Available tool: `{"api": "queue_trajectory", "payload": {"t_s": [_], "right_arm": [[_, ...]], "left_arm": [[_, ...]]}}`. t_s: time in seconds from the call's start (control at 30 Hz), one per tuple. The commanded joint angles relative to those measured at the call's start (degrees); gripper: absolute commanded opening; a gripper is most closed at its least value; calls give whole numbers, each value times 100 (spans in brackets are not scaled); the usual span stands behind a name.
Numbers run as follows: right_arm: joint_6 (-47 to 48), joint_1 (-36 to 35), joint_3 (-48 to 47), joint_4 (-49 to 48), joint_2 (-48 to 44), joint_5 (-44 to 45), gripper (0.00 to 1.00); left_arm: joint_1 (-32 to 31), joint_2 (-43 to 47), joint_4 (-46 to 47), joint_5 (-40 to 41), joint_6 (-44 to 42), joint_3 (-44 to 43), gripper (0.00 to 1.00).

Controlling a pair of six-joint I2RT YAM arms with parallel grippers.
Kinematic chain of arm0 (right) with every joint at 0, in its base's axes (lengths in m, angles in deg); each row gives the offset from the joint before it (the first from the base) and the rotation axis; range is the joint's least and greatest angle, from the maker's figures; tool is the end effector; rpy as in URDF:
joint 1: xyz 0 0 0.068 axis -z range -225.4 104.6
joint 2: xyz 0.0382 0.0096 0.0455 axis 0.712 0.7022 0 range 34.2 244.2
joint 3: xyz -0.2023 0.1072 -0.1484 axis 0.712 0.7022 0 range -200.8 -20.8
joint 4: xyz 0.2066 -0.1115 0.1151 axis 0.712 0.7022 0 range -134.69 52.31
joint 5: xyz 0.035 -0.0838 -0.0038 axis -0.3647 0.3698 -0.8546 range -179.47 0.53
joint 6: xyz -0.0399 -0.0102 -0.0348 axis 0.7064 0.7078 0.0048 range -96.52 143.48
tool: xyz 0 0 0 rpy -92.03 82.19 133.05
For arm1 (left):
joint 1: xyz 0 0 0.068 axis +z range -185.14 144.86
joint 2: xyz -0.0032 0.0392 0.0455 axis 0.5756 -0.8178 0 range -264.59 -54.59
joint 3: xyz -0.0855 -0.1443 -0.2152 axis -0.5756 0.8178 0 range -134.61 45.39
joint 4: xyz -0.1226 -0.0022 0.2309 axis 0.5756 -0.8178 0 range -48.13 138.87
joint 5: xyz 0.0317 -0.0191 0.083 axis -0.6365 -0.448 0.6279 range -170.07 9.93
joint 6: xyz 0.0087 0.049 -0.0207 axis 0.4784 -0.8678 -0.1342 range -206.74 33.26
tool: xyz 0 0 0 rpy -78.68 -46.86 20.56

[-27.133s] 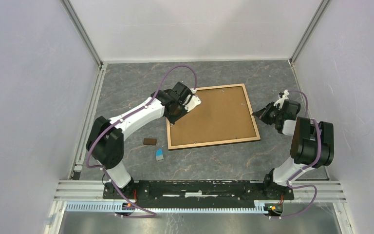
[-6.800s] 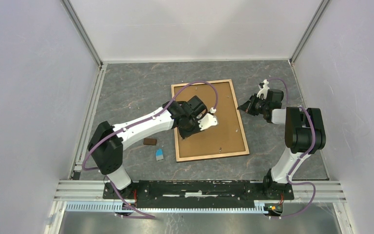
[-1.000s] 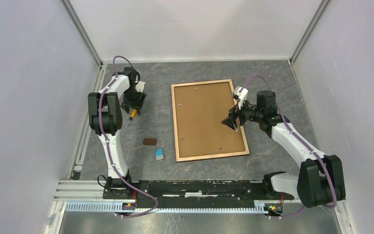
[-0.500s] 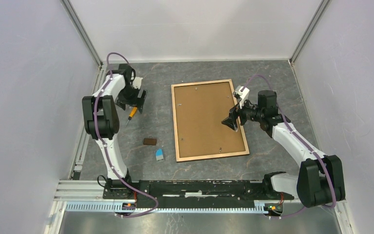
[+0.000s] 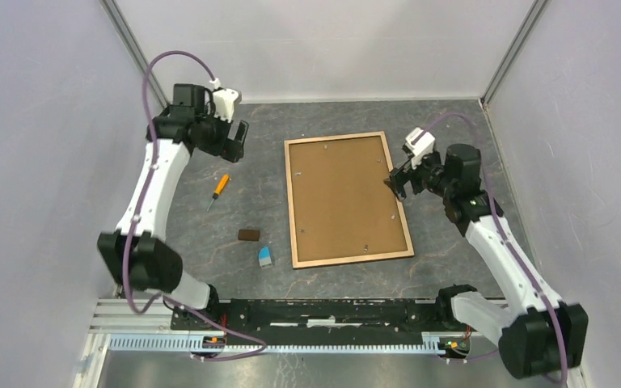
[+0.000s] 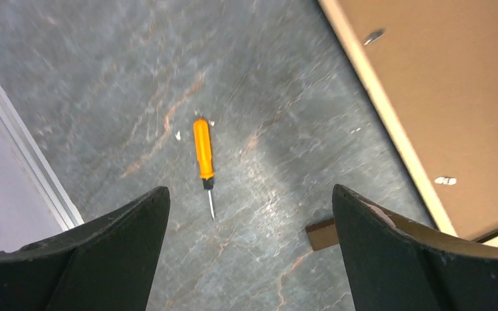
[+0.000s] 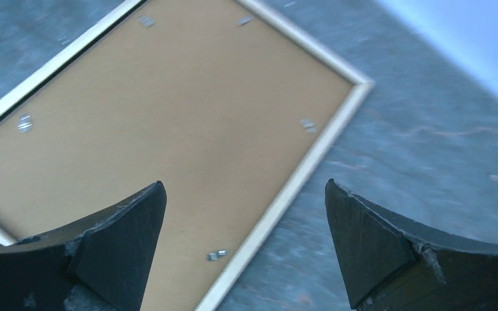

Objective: Take the photo out of the frame

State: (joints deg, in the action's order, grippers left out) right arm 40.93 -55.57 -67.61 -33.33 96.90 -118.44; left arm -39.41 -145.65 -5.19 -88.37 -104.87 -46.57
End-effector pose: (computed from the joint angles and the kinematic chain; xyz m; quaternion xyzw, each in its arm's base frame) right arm 0.2375 0.0602 0.2906 -0.3238 0.7716 0.1812 0.5166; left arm 0.3330 -0.0299 0.3539 0.2063 0.9238 -0.0302 0.3211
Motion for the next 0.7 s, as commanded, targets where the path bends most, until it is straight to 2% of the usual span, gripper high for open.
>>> {"api": "queue_trajectory", "payload": {"t_s": [0.0,0.07,0.1,0.2,0.27,0.37,0.53,0.67], "right_arm": [[135,26,233,-551,-864,1518,98],[223,38,161,-179,-814,1926,98],[311,50,-8,190,-664,1989,98],[477,154,-178,920,-339,1310,98],[399,200,-36,1050,-277,962,98],[183,369,214,1036,-187,652,98],[-84,1208,399,1053,132,-203,98],[-71,1619,370,1340,649,-662,98]], "left_arm": [[22,1079,568,-1102,-259,393,100],[-144,1256,316,-1530,-361,390,100],[-443,1268,156,-1276,-361,331,100],[-1592,1482,-54,-685,-714,778,100],[-2278,1665,-32,-741,-861,1255,100],[-3222,1555,-30,-823,-627,1722,100],[-4572,1160,493,-632,-325,2235,100],[-5489,784,1202,186,7,2500,100]]}}
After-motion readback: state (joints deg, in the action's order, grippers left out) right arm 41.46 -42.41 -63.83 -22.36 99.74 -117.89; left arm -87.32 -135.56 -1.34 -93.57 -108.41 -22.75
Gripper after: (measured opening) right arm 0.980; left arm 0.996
